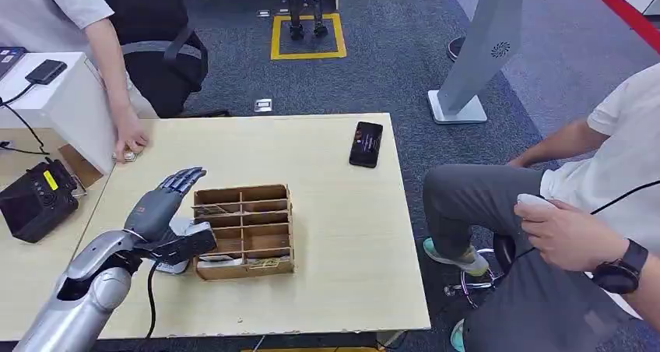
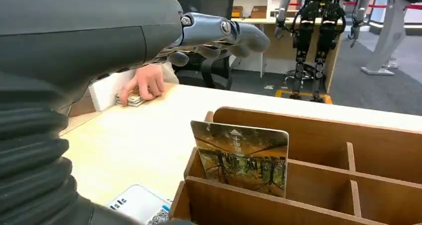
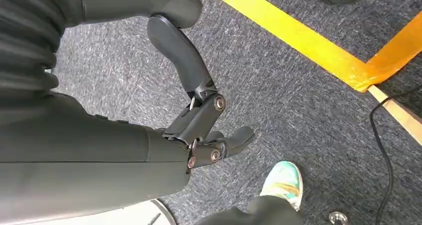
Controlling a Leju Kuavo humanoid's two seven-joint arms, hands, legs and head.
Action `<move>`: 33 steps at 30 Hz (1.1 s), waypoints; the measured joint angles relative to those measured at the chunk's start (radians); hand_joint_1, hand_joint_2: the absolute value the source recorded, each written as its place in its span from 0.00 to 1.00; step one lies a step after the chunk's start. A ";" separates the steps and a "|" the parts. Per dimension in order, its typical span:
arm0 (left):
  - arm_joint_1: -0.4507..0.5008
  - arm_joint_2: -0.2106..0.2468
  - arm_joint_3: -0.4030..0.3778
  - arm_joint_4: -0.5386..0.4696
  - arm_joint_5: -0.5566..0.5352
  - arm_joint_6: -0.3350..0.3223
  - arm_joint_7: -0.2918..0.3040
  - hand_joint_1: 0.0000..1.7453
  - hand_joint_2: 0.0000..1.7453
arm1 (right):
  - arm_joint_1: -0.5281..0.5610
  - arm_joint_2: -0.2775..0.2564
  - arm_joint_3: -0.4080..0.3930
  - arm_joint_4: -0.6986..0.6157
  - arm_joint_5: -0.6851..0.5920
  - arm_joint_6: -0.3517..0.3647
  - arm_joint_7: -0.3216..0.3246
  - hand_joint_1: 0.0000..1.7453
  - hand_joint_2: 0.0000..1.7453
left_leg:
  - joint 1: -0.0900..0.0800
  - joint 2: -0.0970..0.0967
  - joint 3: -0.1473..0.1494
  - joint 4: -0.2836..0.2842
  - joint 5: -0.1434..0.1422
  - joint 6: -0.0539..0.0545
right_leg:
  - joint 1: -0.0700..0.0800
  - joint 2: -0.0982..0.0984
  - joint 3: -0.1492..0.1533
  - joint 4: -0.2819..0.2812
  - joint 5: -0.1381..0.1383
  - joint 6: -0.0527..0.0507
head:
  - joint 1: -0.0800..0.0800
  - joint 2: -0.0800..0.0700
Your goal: Pass the card to the sensor for recognition and then transmit it.
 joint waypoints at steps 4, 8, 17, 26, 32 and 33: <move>0.000 0.001 -0.001 0.000 -0.001 -0.001 0.000 0.87 1.00 | 0.000 0.000 0.000 0.000 0.000 0.000 0.000 0.00 1.00 | 0.000 0.000 0.000 0.000 0.000 0.000 | 0.000 0.000 0.000 0.000 0.000 0.000 | 0.000 0.000; -0.002 0.007 -0.003 0.000 -0.003 0.000 -0.003 0.91 1.00 | -0.001 0.000 0.000 0.000 0.002 0.000 0.000 0.00 1.00 | 0.000 0.000 0.000 0.000 0.000 0.000 | 0.000 0.000 0.000 0.000 0.000 0.000 | 0.000 0.000; -0.004 0.008 -0.003 0.000 -0.003 0.006 -0.002 0.90 1.00 | -0.001 0.000 0.000 0.000 0.002 0.000 -0.001 0.00 1.00 | 0.000 0.000 0.000 0.000 0.000 0.000 | 0.000 0.000 0.000 0.000 0.000 0.000 | 0.000 0.000; -0.004 0.010 -0.003 0.000 -0.003 0.006 -0.002 0.90 1.00 | -0.001 0.000 0.000 0.000 0.003 0.000 -0.001 0.00 1.00 | 0.000 0.000 0.000 0.000 0.000 0.000 | 0.000 0.000 0.000 0.000 0.000 0.000 | 0.000 0.000; -0.004 0.015 -0.003 0.000 -0.002 0.006 -0.002 0.92 1.00 | -0.001 0.000 0.000 0.000 0.003 0.000 -0.001 0.00 1.00 | 0.000 0.000 0.000 0.000 0.000 0.000 | 0.000 0.000 0.000 0.000 0.000 0.000 | 0.000 0.000; -0.004 0.015 -0.003 0.000 0.000 0.006 -0.002 0.95 1.00 | -0.001 0.000 0.000 0.000 0.003 0.000 -0.001 0.00 1.00 | 0.000 0.000 0.000 0.000 0.000 0.000 | 0.000 0.000 0.000 0.000 0.000 0.000 | 0.000 0.000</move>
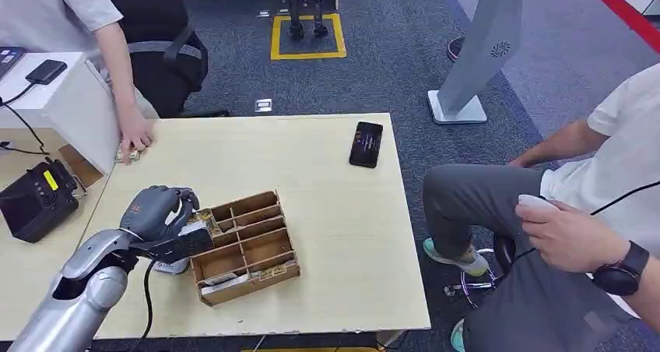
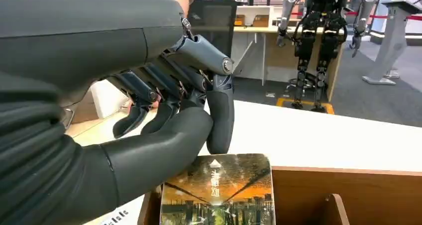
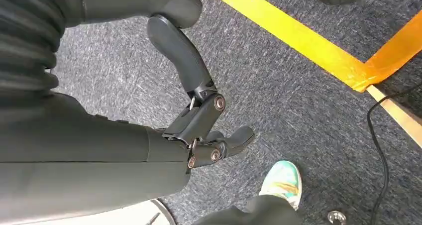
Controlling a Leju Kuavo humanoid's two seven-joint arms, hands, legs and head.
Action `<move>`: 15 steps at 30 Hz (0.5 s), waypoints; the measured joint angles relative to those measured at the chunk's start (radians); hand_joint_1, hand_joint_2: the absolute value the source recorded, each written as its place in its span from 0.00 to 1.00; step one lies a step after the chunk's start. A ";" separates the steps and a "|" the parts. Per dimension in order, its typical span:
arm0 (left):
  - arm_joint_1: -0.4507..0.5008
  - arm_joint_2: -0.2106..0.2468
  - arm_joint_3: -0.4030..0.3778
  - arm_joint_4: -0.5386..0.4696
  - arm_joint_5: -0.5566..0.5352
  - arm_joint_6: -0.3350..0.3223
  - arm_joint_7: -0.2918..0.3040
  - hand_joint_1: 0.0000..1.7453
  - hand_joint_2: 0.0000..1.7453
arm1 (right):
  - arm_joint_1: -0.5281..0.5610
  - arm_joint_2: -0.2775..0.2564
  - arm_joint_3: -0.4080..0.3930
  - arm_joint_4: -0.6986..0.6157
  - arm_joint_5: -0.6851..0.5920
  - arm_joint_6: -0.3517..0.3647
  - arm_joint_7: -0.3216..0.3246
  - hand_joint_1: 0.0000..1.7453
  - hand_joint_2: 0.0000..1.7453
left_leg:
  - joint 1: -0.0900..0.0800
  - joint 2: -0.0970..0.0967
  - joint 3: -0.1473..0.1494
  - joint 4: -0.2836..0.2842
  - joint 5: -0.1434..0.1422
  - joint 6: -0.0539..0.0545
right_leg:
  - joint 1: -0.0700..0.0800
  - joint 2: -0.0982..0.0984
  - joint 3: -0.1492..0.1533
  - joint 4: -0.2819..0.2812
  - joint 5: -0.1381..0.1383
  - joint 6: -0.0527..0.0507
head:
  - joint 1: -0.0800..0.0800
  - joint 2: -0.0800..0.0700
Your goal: Pass the card to the sensor for recognition and then transmit it.
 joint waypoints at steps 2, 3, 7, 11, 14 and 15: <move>0.000 0.000 0.000 0.000 0.001 0.000 0.000 0.99 1.00 | 0.000 0.000 0.000 0.000 0.000 0.000 0.000 0.00 1.00 | 0.000 0.000 0.000 0.000 0.000 0.000 | 0.000 0.000 0.000 0.000 0.000 0.000 | 0.000 0.000; 0.000 0.000 0.000 0.000 0.001 0.000 0.000 1.00 1.00 | 0.000 0.000 0.000 0.000 0.000 0.000 0.000 0.00 1.00 | 0.000 0.000 0.000 0.000 0.000 0.000 | 0.000 0.000 0.000 0.000 0.000 0.000 | 0.000 0.000; 0.002 0.001 0.000 0.000 0.001 0.000 0.000 1.00 1.00 | 0.000 0.000 0.000 0.000 0.000 0.000 0.001 0.00 1.00 | 0.000 -0.001 0.000 0.000 0.000 0.000 | 0.000 0.000 0.000 0.000 0.000 0.000 | 0.000 0.000; 0.002 0.001 0.000 0.000 0.004 0.000 0.000 1.00 1.00 | 0.000 0.000 0.000 0.000 0.001 0.000 0.002 0.00 1.00 | 0.000 0.000 0.000 0.000 0.000 0.000 | 0.000 0.000 0.000 0.000 0.000 0.000 | 0.000 0.000; 0.002 0.000 0.000 0.000 0.006 0.000 0.000 1.00 1.00 | 0.000 0.000 0.000 0.000 0.003 0.002 0.006 0.00 1.00 | 0.000 -0.001 0.000 0.000 0.000 0.000 | 0.000 0.000 0.000 0.000 0.000 0.000 | 0.000 0.000; 0.002 0.000 0.000 0.000 0.008 0.001 0.000 1.00 1.00 | 0.000 0.000 0.000 0.000 0.003 0.002 0.006 0.00 1.00 | 0.000 -0.001 0.000 0.000 0.000 0.000 | 0.000 0.000 0.000 0.000 0.000 0.000 | 0.000 0.000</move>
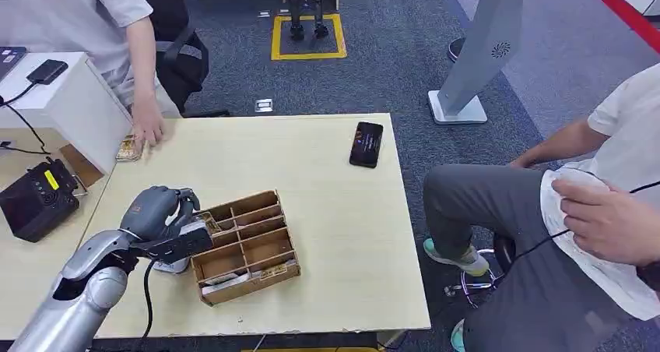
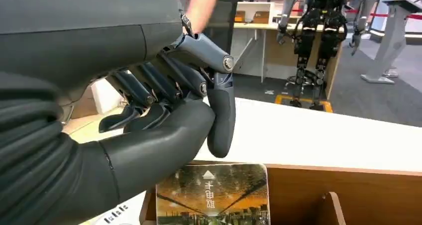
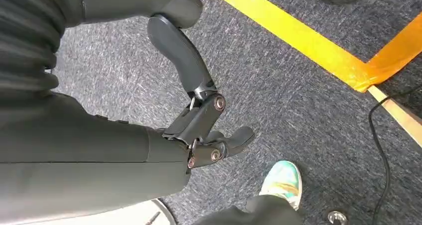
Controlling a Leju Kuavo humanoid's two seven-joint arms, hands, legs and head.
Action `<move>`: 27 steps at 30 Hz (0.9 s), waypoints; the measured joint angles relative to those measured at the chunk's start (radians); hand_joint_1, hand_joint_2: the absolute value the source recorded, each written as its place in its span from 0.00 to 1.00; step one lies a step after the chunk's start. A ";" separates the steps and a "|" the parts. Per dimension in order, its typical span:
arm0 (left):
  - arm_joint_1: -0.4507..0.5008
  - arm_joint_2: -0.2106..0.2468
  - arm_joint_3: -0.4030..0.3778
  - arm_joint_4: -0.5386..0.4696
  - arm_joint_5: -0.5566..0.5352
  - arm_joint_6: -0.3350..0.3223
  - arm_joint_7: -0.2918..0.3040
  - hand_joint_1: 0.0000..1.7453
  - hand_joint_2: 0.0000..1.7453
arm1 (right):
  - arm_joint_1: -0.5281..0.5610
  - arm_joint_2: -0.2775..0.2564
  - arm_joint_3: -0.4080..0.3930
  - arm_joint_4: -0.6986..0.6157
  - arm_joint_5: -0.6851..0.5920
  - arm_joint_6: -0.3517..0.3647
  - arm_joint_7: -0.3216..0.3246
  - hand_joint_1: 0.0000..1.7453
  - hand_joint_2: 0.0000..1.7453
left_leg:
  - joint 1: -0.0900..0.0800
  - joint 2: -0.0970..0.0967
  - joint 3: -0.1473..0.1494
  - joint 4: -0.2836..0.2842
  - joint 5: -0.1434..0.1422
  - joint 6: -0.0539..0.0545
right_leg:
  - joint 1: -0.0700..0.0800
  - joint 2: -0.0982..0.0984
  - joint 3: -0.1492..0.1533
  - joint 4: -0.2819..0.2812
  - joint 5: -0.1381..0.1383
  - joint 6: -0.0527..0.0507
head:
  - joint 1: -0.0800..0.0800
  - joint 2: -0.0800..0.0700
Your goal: Pass the card to the sensor for recognition and then transmit it.
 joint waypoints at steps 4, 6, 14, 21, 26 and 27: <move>0.001 -0.001 0.000 0.000 0.008 0.010 0.000 1.00 1.00 | 0.000 0.000 0.000 0.000 0.000 0.000 -0.003 0.00 1.00 | 0.000 0.000 0.000 0.000 0.000 0.000 | 0.000 0.000 0.000 0.000 0.000 0.000 | 0.000 0.000; 0.003 -0.001 0.000 -0.005 0.013 0.020 -0.004 1.00 1.00 | 0.000 0.000 0.000 0.000 0.000 0.000 -0.004 0.00 1.00 | 0.000 0.000 0.000 0.000 0.000 0.000 | 0.000 0.000 0.000 0.000 0.000 0.000 | 0.000 0.000; -0.024 0.027 0.041 -0.131 0.081 0.051 -0.032 1.00 1.00 | 0.002 0.000 -0.006 0.000 -0.004 -0.002 -0.007 0.00 1.00 | 0.000 0.000 -0.001 0.000 0.000 0.000 | 0.000 0.000 -0.001 0.000 0.000 0.000 | 0.000 0.000; -0.090 0.076 0.100 -0.224 0.111 0.033 -0.031 1.00 1.00 | 0.003 0.000 -0.008 0.000 -0.004 -0.002 -0.010 0.00 1.00 | 0.000 0.000 -0.001 0.000 0.000 0.000 | 0.000 0.000 -0.001 0.000 0.000 0.000 | 0.000 0.000; -0.090 0.084 0.107 -0.245 0.111 0.034 -0.033 1.00 1.00 | 0.004 0.000 -0.008 0.000 -0.004 -0.002 -0.010 0.00 1.00 | 0.000 0.000 -0.001 0.000 0.000 0.000 | 0.000 0.000 -0.001 0.000 0.000 0.000 | 0.000 0.000; -0.090 0.084 0.107 -0.248 0.111 0.034 -0.033 1.00 1.00 | 0.004 0.000 -0.008 0.000 -0.004 -0.002 -0.010 0.00 1.00 | 0.000 0.000 -0.001 0.000 0.000 0.000 | 0.000 0.000 -0.001 0.000 0.000 0.000 | 0.000 0.000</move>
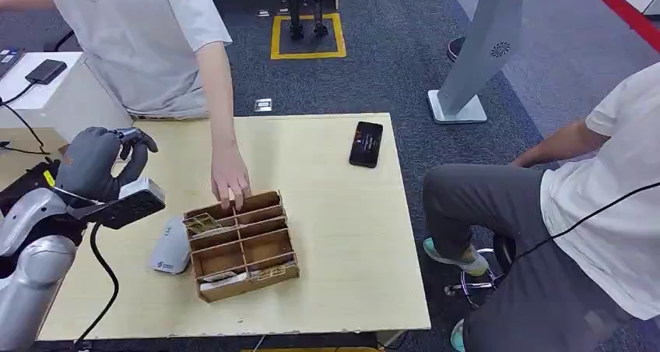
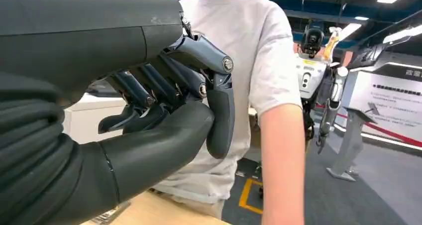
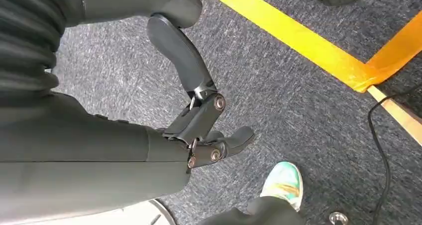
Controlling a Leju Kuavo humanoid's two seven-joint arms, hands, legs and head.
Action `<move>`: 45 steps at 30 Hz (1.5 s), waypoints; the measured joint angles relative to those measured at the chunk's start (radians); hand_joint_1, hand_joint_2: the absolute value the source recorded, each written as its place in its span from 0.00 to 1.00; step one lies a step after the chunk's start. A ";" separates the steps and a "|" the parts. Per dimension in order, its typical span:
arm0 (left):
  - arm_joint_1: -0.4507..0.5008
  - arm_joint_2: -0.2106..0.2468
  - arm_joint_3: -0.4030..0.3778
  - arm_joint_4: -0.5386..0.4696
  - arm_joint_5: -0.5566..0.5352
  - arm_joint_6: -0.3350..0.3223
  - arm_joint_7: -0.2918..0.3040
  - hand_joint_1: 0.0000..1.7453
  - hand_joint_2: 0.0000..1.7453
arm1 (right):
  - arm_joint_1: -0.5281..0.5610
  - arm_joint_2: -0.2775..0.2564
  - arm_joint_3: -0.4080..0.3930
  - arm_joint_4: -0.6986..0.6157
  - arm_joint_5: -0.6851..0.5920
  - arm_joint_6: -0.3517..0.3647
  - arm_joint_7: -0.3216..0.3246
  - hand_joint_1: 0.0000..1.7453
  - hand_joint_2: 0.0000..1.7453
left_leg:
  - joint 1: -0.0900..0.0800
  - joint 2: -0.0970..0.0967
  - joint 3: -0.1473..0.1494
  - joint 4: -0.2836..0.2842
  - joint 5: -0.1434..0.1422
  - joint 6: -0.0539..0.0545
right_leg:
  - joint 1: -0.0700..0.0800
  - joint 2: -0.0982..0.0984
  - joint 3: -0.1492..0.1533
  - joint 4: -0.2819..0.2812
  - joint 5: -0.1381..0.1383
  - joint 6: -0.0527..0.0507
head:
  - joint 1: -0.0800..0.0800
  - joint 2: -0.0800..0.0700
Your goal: Pass the card to the sensor for recognition and then transmit it.
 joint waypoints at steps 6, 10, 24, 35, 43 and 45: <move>0.000 0.003 0.000 -0.007 0.000 0.000 0.000 1.00 1.00 | 0.000 0.000 0.000 0.000 0.000 0.000 0.000 0.00 1.00 | 0.000 0.000 0.000 0.000 0.000 0.000 | 0.000 0.000 0.000 0.000 0.000 0.000 | 0.000 0.000; -0.007 0.011 0.002 -0.014 0.007 0.007 -0.003 1.00 1.00 | 0.000 0.002 0.000 0.000 0.000 0.000 0.000 0.00 1.00 | 0.000 0.000 0.000 0.000 0.000 0.000 | 0.000 0.000 -0.001 0.000 0.000 0.000 | 0.000 0.000; 0.010 0.147 0.030 -0.188 0.088 -0.159 -0.103 0.00 1.00 | 0.007 0.005 -0.024 0.000 -0.018 0.001 -0.007 0.00 1.00 | 0.000 0.002 -0.001 0.000 0.000 0.000 | 0.000 0.003 -0.003 0.000 0.000 0.000 | 0.000 0.000; 0.105 0.262 -0.064 -0.227 0.048 -0.133 -0.152 0.00 1.00 | 0.008 0.005 -0.028 0.001 -0.009 0.004 -0.018 0.00 1.00 | 0.000 0.003 -0.002 0.000 0.000 0.000 | 0.000 0.003 -0.004 0.000 0.000 -0.001 | 0.000 0.000; 0.211 0.319 -0.070 -0.243 0.006 -0.121 -0.177 0.00 1.00 | 0.006 0.005 -0.029 0.001 -0.009 0.004 -0.014 0.00 1.00 | 0.000 0.002 -0.003 -0.001 0.000 0.000 | 0.000 0.003 -0.004 0.000 0.000 -0.001 | 0.000 0.000; 0.254 0.323 -0.070 -0.258 -0.001 -0.114 -0.194 0.00 1.00 | 0.006 0.005 -0.031 0.001 -0.009 0.005 -0.016 0.00 1.00 | 0.000 0.003 -0.003 -0.001 0.000 0.000 | 0.000 0.003 -0.004 0.000 0.000 -0.001 | 0.000 0.000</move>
